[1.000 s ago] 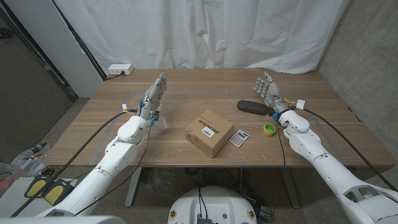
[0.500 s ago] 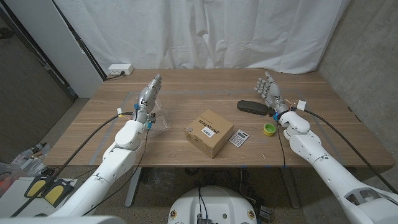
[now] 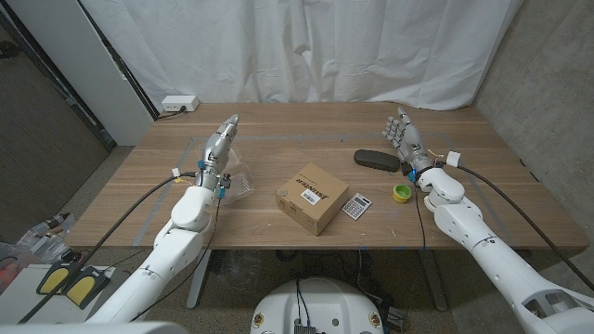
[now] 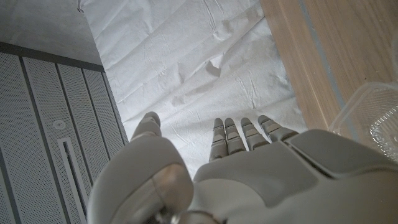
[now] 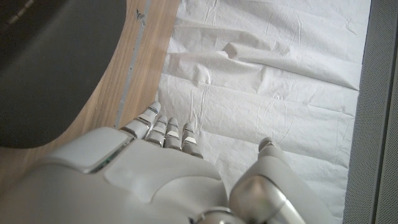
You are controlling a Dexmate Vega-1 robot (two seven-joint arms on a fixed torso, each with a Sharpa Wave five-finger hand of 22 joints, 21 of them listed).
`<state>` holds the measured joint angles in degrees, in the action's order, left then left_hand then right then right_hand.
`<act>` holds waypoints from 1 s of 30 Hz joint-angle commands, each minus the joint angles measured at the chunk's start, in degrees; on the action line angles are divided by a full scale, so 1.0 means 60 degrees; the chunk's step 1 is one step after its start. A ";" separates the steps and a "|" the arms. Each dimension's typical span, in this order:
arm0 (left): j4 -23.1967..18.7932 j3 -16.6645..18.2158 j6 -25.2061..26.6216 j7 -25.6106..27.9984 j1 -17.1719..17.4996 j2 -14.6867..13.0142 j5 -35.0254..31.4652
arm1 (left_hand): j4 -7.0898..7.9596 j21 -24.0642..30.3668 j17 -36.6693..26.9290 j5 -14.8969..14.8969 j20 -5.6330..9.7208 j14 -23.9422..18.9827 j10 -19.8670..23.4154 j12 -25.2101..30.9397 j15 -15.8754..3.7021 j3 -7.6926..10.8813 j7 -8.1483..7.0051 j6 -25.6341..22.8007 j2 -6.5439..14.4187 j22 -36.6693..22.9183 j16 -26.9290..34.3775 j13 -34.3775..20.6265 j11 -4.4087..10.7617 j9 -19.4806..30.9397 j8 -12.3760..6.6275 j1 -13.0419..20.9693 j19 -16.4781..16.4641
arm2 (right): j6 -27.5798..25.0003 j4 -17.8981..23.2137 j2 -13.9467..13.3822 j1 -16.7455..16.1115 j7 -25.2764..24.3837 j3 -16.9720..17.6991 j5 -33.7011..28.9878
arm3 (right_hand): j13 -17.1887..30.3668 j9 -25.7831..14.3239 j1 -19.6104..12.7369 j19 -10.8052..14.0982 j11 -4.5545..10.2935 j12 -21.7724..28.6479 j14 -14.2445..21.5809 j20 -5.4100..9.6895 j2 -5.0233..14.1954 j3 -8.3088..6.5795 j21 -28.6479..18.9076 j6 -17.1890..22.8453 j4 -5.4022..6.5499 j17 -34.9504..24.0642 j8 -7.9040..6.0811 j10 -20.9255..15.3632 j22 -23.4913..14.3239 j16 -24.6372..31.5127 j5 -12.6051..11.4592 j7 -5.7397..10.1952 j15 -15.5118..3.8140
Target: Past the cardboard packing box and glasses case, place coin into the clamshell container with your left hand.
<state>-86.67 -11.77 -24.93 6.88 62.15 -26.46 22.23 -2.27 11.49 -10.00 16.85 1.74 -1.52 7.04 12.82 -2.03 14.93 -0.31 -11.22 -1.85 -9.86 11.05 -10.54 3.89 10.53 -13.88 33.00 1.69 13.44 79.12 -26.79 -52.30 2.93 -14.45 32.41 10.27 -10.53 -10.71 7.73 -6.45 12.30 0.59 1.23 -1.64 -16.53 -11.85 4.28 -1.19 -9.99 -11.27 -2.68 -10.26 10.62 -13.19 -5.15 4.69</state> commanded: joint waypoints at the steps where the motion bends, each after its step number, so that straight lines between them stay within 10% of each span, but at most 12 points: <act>1: -0.0108 -0.0085 -0.0286 0.0457 0.0156 0.0050 -0.0572 | -0.0158 -0.0046 -0.0016 -0.0030 0.0424 -0.0133 0.0022 -0.0050 -0.0110 0.0046 0.0007 -0.0171 -0.0027 -0.0028 -0.0016 -0.0038 -0.0109 0.0040 -0.0095 0.0250 -0.0017 | -0.0067 0.0221 -0.0145 -0.0049 -0.0121 -0.0023 -0.0032 | 0.0051 -0.0035 -0.0114 0.0077 -0.0046 0.0030 0.0052 -0.0019 0.0017 -0.0025 -0.0007 0.0092 -0.0050 -0.0053 -0.0046 -0.0048 -0.0041 0.0022 -0.0024 -0.0024 0.0031; 17: -0.1943 0.0400 0.0649 0.1511 0.1553 -0.0672 -0.1300 | -0.0714 -0.0075 -0.0034 -0.0037 0.0298 -0.0099 -0.0046 -0.0137 0.0142 0.0353 -0.0079 -0.0913 0.0141 -0.0043 -0.0060 -0.0062 -0.0236 0.0067 -0.0226 0.1292 0.0115 | -0.0276 -0.0351 0.0036 0.0528 0.0359 -0.0221 0.0122 | 0.0053 -0.0038 -0.0142 0.0090 -0.0042 0.0040 0.0078 -0.0014 0.0047 -0.0019 -0.0002 0.0158 -0.0080 -0.0055 -0.0058 -0.0099 -0.0043 0.0024 -0.0005 -0.0017 0.0026; 30: -0.2057 0.0626 0.0401 0.1707 0.1851 -0.0926 -0.1686 | -0.0958 -0.0090 -0.0041 -0.0062 0.0306 -0.0014 -0.0198 -0.0193 0.0211 0.0454 -0.0011 -0.1100 0.0126 -0.0043 -0.0082 -0.0073 -0.0251 0.0069 -0.0208 0.1755 0.0201 | -0.0415 -0.0156 0.0006 0.0565 0.0238 -0.0258 -0.0011 | 0.0055 -0.0041 -0.0161 0.0092 -0.0036 0.0035 0.0075 -0.0016 0.0064 -0.0011 0.0003 0.0172 -0.0103 -0.0057 -0.0052 -0.0110 -0.0044 0.0018 0.0011 -0.0001 0.0018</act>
<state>-97.81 -9.13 -21.43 15.92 71.29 -30.67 13.86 -7.48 11.00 -10.00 16.52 2.03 -1.46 6.19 11.94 -1.15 17.45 -0.73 -17.78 -1.11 -10.01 10.77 -10.82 2.25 10.82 -14.87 42.49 2.44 11.97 77.63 -26.66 -49.35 4.49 -15.70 32.83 10.26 -10.52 -11.01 7.72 -6.66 12.30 0.59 1.23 -1.34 -16.54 -11.85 4.86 -1.67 -9.99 -11.27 -2.88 -10.26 10.62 -13.19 -5.18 4.69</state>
